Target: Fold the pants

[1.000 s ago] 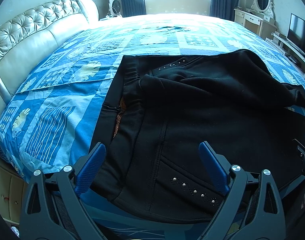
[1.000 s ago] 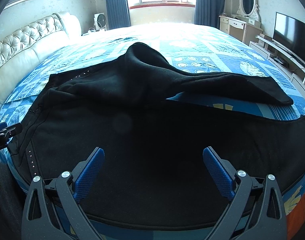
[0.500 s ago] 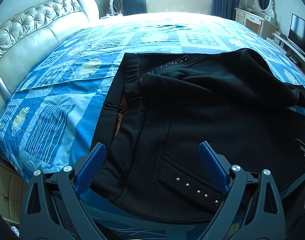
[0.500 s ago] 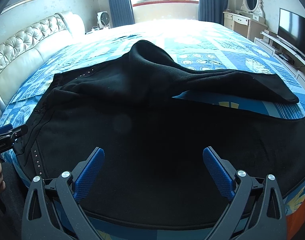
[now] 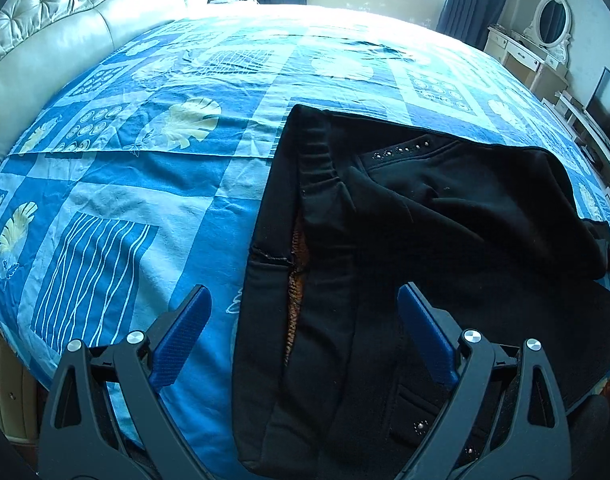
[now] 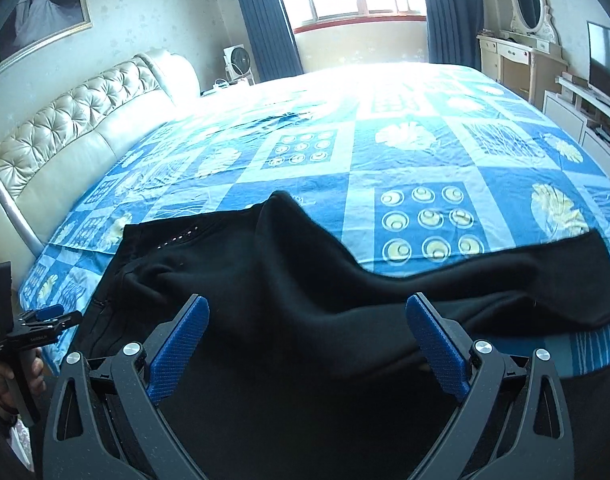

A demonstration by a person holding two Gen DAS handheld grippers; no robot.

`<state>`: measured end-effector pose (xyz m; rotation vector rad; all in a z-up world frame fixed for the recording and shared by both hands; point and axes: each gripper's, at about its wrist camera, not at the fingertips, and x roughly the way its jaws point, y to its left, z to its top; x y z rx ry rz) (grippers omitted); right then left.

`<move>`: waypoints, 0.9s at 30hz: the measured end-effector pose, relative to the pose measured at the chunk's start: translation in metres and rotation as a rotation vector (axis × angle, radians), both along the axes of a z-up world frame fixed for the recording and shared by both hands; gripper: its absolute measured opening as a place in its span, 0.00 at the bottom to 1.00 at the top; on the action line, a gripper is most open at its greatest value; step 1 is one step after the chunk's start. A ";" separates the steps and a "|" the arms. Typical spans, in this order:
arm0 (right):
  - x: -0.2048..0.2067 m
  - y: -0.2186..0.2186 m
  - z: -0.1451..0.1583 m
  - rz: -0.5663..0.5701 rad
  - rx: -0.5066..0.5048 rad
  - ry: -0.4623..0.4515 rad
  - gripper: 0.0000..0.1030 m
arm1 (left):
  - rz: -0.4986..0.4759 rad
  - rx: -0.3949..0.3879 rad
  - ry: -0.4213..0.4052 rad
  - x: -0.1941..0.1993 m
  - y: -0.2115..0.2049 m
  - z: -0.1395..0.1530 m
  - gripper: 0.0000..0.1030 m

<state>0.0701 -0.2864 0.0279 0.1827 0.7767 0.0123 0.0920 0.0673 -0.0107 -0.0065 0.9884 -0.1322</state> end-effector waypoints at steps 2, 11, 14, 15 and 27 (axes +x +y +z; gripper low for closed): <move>0.029 -0.002 -0.004 0.040 -0.074 0.032 0.95 | 0.015 -0.004 0.009 0.021 0.014 -0.002 0.91; 0.109 0.012 -0.041 0.181 -0.207 0.155 0.92 | -0.094 -0.031 0.066 0.111 0.032 -0.021 0.91; 0.122 0.018 -0.051 0.259 -0.151 0.196 0.66 | -0.161 -0.035 0.081 0.138 0.023 -0.029 0.91; 0.127 0.018 -0.055 0.274 -0.121 0.224 0.49 | -0.177 -0.041 0.082 0.148 0.021 -0.031 0.91; 0.142 0.004 -0.064 0.342 0.075 0.289 0.13 | -0.301 -0.113 0.164 0.209 -0.008 -0.056 0.91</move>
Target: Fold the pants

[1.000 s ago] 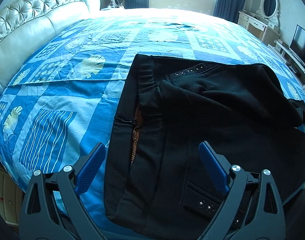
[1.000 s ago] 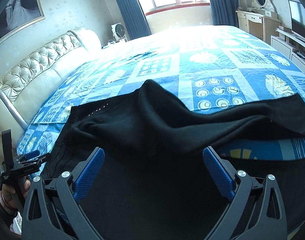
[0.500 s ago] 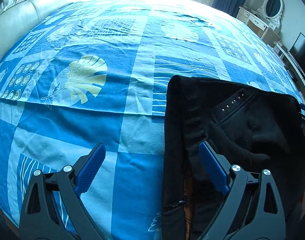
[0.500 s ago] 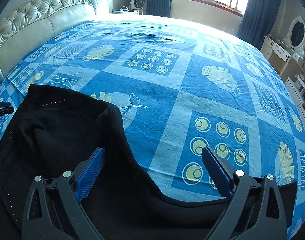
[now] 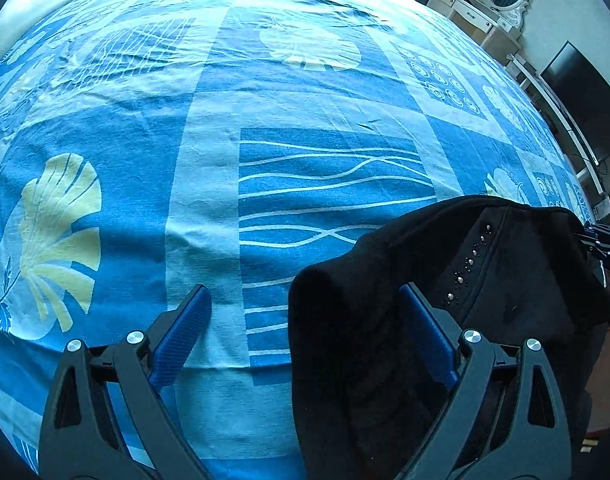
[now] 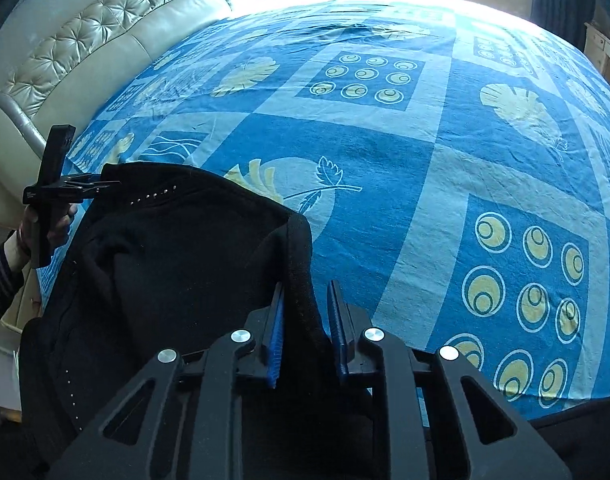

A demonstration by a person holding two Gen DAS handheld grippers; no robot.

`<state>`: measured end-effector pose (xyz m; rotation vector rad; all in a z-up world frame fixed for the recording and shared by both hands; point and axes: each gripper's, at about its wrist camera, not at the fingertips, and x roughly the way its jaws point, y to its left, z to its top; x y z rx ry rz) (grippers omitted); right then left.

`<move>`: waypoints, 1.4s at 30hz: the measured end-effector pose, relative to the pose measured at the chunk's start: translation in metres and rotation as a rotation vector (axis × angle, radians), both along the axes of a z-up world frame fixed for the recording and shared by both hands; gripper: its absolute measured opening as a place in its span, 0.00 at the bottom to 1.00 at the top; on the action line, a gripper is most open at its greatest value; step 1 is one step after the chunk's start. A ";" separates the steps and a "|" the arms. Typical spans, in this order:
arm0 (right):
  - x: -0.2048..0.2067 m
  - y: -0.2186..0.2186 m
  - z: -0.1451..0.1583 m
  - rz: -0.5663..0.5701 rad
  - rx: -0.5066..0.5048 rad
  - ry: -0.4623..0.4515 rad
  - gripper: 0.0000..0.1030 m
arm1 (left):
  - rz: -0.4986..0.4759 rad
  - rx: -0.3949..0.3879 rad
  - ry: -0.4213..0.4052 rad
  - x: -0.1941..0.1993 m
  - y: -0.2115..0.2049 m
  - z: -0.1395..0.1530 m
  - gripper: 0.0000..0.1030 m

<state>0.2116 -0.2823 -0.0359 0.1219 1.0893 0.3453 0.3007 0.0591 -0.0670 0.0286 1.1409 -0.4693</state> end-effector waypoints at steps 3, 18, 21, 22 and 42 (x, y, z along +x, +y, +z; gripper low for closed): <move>-0.001 -0.005 0.004 -0.035 0.008 -0.017 0.10 | -0.006 0.005 -0.006 0.001 -0.006 0.000 0.91; 0.021 0.028 0.065 -0.084 -0.619 -0.290 0.08 | 0.000 0.031 -0.042 -0.002 -0.029 0.038 0.10; 0.004 0.038 0.078 -0.071 -0.645 -0.357 0.08 | 0.039 -0.020 -0.080 -0.016 -0.017 0.052 0.10; -0.005 0.042 0.082 -0.066 -0.655 -0.377 0.08 | 0.056 -0.044 -0.086 -0.021 -0.010 0.056 0.10; -0.227 0.070 0.058 -0.059 -0.639 -0.472 0.09 | -0.024 -0.046 -0.231 -0.211 0.050 0.088 0.09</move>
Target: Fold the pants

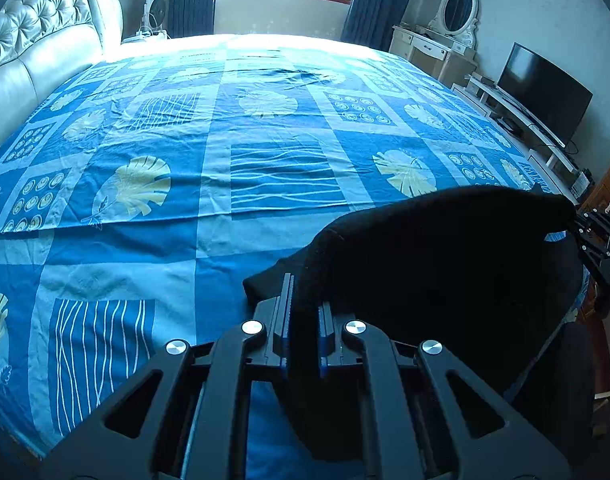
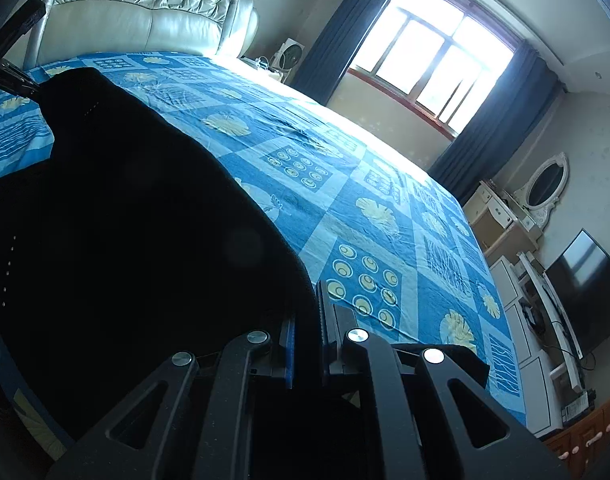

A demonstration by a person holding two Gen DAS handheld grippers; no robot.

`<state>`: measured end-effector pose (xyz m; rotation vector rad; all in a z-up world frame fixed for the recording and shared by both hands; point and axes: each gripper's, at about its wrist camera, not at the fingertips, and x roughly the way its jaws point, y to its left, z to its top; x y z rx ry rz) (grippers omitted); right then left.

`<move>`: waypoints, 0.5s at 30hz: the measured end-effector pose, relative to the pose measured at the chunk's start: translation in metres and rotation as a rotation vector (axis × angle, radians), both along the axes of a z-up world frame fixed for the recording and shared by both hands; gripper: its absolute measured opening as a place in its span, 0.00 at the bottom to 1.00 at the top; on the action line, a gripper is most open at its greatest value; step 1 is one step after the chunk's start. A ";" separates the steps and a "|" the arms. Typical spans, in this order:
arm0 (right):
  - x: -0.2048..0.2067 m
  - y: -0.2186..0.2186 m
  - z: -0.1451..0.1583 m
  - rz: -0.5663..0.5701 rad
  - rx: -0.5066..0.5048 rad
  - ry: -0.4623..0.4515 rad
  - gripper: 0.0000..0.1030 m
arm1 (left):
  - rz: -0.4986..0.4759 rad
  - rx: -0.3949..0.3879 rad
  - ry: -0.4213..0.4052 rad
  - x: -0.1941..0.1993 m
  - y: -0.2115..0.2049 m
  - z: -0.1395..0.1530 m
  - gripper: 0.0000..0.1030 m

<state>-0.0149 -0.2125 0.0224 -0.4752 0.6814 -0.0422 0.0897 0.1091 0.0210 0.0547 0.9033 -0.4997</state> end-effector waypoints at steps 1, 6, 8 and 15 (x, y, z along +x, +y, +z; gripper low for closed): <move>-0.008 0.003 -0.007 0.005 0.001 0.019 0.09 | 0.009 -0.002 0.031 -0.005 0.007 -0.009 0.09; -0.035 0.022 -0.049 0.037 -0.045 0.123 0.09 | 0.064 0.011 0.124 -0.024 0.030 -0.049 0.10; -0.041 0.022 -0.062 0.027 -0.036 0.156 0.09 | 0.073 0.003 0.146 -0.029 0.035 -0.058 0.10; -0.044 0.012 -0.062 -0.033 0.104 0.229 0.44 | 0.090 -0.130 0.193 -0.053 0.046 -0.050 0.12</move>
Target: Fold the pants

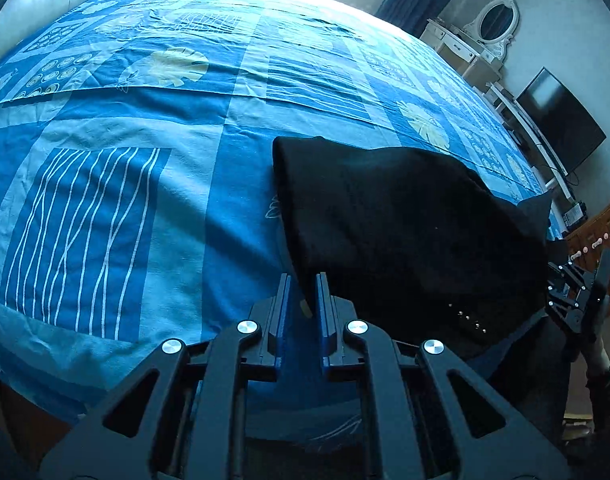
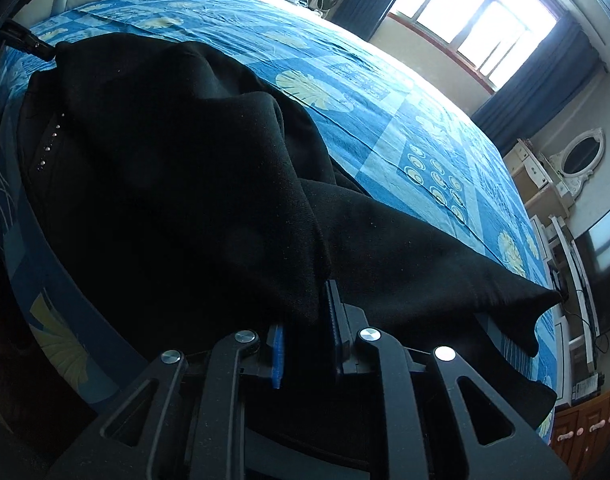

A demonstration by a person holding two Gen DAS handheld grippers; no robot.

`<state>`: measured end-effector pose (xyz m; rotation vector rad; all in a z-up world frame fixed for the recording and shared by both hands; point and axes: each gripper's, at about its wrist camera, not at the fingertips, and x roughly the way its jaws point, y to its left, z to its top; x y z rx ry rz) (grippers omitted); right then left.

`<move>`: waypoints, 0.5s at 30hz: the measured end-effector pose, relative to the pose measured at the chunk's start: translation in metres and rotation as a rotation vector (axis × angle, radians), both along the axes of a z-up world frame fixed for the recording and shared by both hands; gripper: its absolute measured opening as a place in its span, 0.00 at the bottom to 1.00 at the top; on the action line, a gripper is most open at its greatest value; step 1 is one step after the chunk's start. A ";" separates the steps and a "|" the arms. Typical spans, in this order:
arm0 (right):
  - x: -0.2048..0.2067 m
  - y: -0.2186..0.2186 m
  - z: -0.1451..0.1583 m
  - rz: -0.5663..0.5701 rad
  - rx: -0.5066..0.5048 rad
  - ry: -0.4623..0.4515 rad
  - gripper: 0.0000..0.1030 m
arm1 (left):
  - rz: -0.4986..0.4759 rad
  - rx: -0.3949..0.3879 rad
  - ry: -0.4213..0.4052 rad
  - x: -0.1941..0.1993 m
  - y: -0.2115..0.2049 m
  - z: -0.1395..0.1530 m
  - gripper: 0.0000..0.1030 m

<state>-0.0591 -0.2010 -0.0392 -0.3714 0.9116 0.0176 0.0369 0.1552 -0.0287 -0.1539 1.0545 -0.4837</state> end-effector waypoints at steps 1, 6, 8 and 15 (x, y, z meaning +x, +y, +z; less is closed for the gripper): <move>-0.002 -0.005 0.007 -0.037 0.076 -0.006 0.48 | 0.005 -0.032 0.010 -0.004 -0.001 0.003 0.18; -0.011 -0.036 0.008 -0.255 0.714 0.047 0.58 | 0.043 -0.160 0.061 -0.015 -0.017 0.001 0.46; -0.012 -0.035 -0.003 -0.295 0.870 0.077 0.58 | 0.061 -0.183 0.095 -0.012 -0.023 -0.009 0.47; -0.002 -0.002 -0.028 -0.303 1.082 0.155 0.58 | 0.206 -0.339 0.196 -0.001 -0.015 -0.027 0.50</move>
